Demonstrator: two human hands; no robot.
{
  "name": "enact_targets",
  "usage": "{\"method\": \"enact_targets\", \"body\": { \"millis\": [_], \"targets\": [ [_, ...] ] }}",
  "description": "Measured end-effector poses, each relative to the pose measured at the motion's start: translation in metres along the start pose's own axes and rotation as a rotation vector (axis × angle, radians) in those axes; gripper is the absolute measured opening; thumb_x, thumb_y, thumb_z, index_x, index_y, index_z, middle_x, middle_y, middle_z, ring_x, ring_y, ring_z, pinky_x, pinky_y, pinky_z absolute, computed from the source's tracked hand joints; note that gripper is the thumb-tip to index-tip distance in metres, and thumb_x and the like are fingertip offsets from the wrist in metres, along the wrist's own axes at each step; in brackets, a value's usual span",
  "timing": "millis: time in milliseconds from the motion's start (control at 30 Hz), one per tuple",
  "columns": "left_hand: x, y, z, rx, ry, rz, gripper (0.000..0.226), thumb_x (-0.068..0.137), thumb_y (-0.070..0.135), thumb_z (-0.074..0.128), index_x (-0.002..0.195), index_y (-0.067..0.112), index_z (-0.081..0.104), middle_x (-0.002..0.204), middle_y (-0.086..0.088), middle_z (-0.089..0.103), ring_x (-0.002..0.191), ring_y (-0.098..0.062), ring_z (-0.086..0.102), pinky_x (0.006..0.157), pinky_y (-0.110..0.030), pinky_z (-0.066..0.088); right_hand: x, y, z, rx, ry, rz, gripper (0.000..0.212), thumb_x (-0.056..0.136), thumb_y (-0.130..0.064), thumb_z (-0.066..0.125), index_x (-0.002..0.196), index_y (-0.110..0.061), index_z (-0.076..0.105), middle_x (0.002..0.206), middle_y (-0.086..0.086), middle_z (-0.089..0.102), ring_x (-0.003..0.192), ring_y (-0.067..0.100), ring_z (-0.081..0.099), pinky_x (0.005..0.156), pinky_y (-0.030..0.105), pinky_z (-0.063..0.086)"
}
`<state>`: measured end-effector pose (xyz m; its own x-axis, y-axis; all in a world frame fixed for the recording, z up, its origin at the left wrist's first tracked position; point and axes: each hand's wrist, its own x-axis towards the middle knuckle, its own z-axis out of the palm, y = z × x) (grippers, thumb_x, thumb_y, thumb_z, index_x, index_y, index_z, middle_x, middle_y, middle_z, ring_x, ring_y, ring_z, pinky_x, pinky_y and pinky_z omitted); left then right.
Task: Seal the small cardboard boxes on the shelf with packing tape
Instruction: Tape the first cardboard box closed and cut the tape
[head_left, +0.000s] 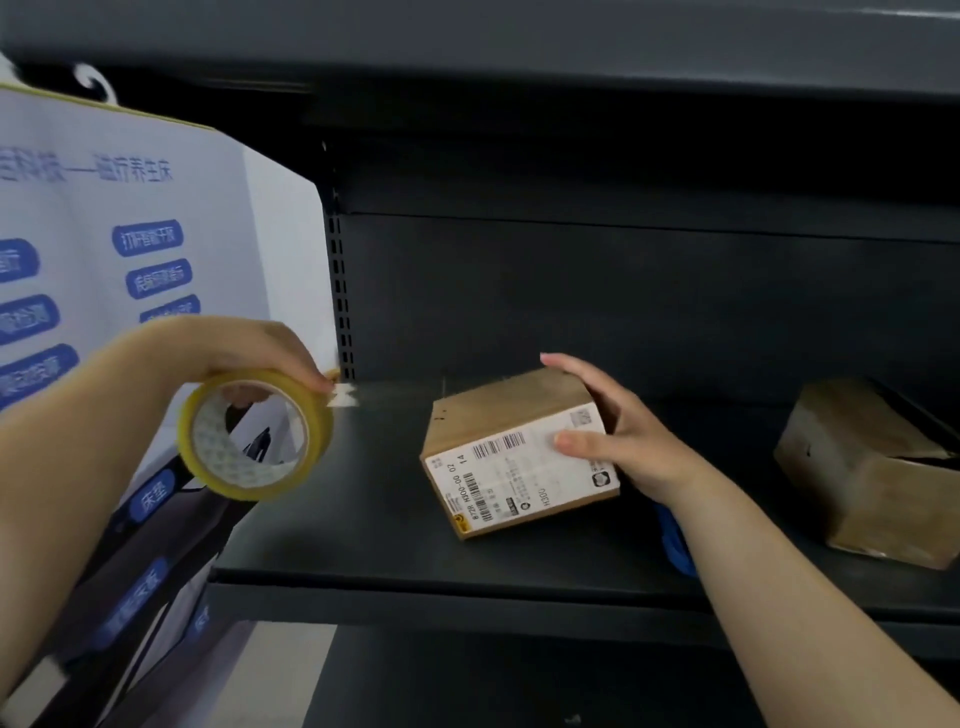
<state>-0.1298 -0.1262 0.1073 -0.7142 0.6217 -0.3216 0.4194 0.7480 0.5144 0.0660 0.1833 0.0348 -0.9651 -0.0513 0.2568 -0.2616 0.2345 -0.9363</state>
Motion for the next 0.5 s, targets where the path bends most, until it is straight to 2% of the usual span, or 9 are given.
{"method": "enact_targets", "body": {
  "millis": [67,167,300,400,500],
  "targets": [
    [0.000,0.005,0.011,0.037,-0.020,0.015,0.047,0.060,0.051,0.071,0.076,0.007,0.072,0.057,-0.006,0.054,0.045,-0.012,0.044,0.044,-0.019,0.038,-0.002,-0.002,-0.006,-0.124,-0.032,0.030,0.079,0.057,-0.036,0.081,0.127,-0.050,0.046,0.131,0.004,0.049,0.115,0.022,0.056,0.087,0.040,0.053],
    [0.007,0.007,0.021,0.034,-0.028,0.018,0.041,0.059,0.053,0.071,0.070,0.013,0.073,0.058,-0.005,0.057,0.051,-0.015,0.048,0.054,-0.024,0.042,-0.003,-0.006,-0.012,-0.243,-0.074,0.092,0.084,0.056,-0.038,0.081,0.129,-0.053,0.041,0.136,0.000,0.044,0.122,0.019,0.048,0.098,0.044,0.046],
    [0.018,0.010,0.028,0.096,-0.035,0.012,0.039,0.061,0.056,0.073,0.060,0.017,0.069,0.052,0.003,0.055,0.044,-0.006,0.050,0.050,-0.015,0.043,-0.006,-0.003,-0.018,-0.351,-0.128,0.168,0.087,0.061,-0.028,0.082,0.133,-0.049,0.038,0.135,-0.007,0.047,0.124,0.011,0.045,0.105,0.042,0.039],
    [0.025,0.014,0.031,0.135,-0.020,0.000,0.045,0.057,0.058,0.075,0.062,0.015,0.066,0.054,0.000,0.053,0.045,-0.008,0.048,0.050,-0.017,0.043,-0.010,0.002,-0.022,-0.411,-0.166,0.226,0.089,0.065,-0.022,0.083,0.134,-0.050,0.034,0.137,-0.012,0.044,0.126,0.007,0.042,0.108,0.037,0.034],
    [0.028,0.018,0.034,0.173,-0.044,0.007,0.053,0.047,0.061,0.071,0.066,0.013,0.065,0.061,-0.005,0.053,0.057,-0.016,0.050,0.060,-0.025,0.045,-0.010,-0.009,-0.024,-0.619,-0.146,0.255,0.082,0.061,-0.044,0.081,0.129,-0.056,0.035,0.141,-0.015,0.030,0.133,0.012,0.030,0.111,0.036,0.024]
  ]
}}
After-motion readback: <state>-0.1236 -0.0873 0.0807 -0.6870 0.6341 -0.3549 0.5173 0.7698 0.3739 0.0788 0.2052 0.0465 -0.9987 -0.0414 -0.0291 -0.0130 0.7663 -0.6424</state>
